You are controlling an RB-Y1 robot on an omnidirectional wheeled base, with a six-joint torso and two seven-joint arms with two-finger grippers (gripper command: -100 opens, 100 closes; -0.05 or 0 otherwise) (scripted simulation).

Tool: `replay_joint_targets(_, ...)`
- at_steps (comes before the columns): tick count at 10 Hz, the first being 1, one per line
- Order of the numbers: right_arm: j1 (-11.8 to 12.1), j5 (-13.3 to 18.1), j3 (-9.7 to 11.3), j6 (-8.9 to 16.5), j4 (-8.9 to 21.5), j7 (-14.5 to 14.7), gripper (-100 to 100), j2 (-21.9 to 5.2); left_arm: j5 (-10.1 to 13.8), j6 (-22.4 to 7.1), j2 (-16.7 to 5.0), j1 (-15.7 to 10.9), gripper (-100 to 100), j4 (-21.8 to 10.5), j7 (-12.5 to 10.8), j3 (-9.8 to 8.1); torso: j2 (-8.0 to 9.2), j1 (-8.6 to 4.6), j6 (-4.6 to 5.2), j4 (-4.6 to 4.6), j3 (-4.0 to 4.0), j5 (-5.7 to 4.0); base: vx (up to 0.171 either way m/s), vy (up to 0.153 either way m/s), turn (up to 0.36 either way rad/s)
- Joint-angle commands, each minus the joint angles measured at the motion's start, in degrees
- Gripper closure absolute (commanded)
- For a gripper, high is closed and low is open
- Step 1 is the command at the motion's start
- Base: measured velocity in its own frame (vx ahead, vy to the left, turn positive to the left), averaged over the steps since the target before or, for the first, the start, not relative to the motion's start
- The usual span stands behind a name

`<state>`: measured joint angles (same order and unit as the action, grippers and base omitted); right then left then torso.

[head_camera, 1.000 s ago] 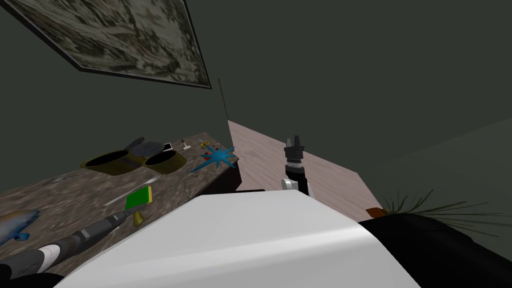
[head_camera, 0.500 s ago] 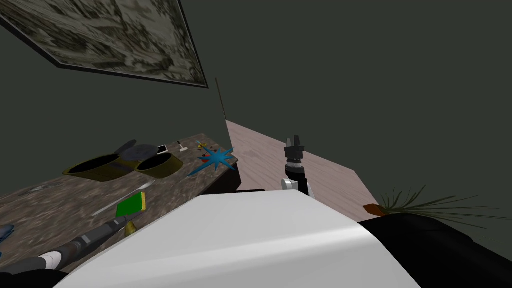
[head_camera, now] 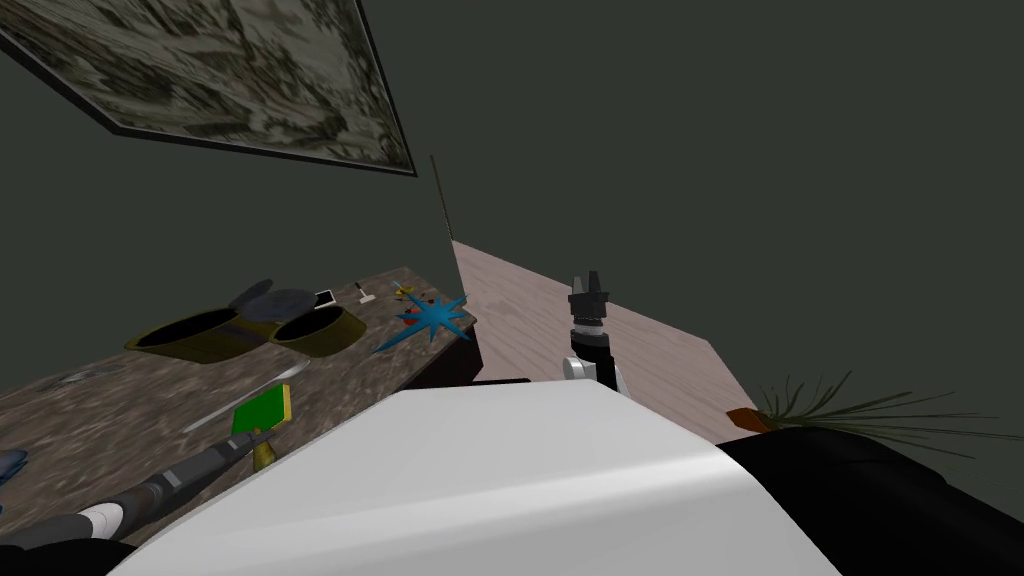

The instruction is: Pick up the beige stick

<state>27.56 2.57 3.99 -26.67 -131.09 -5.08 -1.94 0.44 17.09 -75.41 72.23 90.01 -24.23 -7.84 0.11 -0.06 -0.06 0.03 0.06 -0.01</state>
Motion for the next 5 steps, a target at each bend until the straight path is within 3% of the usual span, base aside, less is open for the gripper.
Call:
replay_joint_targets(1,0.00,0.00,0.00,0.00,0.00,0.00,0,0.00,0.33,-0.04,-1.00,1.80,100,1.04,-0.44,-1.69,0.00,0.00,0.00,0.00,0.00,0.00,-0.023,-0.015,0.070)
replay_joint_targets(3,0.00,0.00,0.00,0.00,0.00,0.00,0,0.00,0.91,0.07,-3.09,3.83,100,2.10,-1.43,-3.83,0.16,-0.13,-0.04,0.03,0.09,-0.06,-0.047,-0.027,0.089)
replay_joint_targets(4,0.00,0.00,0.00,0.00,0.00,0.00,0,0.00,0.75,0.36,-2.51,3.42,100,1.56,-1.11,-3.37,0.20,-0.15,-0.05,0.04,0.11,-0.05,-0.019,-0.010,0.017)
replay_joint_targets(5,0.00,0.00,0.00,0.00,0.00,0.00,0,0.00,0.77,0.35,-2.56,3.58,0,1.66,-1.17,-3.51,0.13,-0.09,-0.03,0.03,0.07,-0.02,0.000,0.000,0.000)
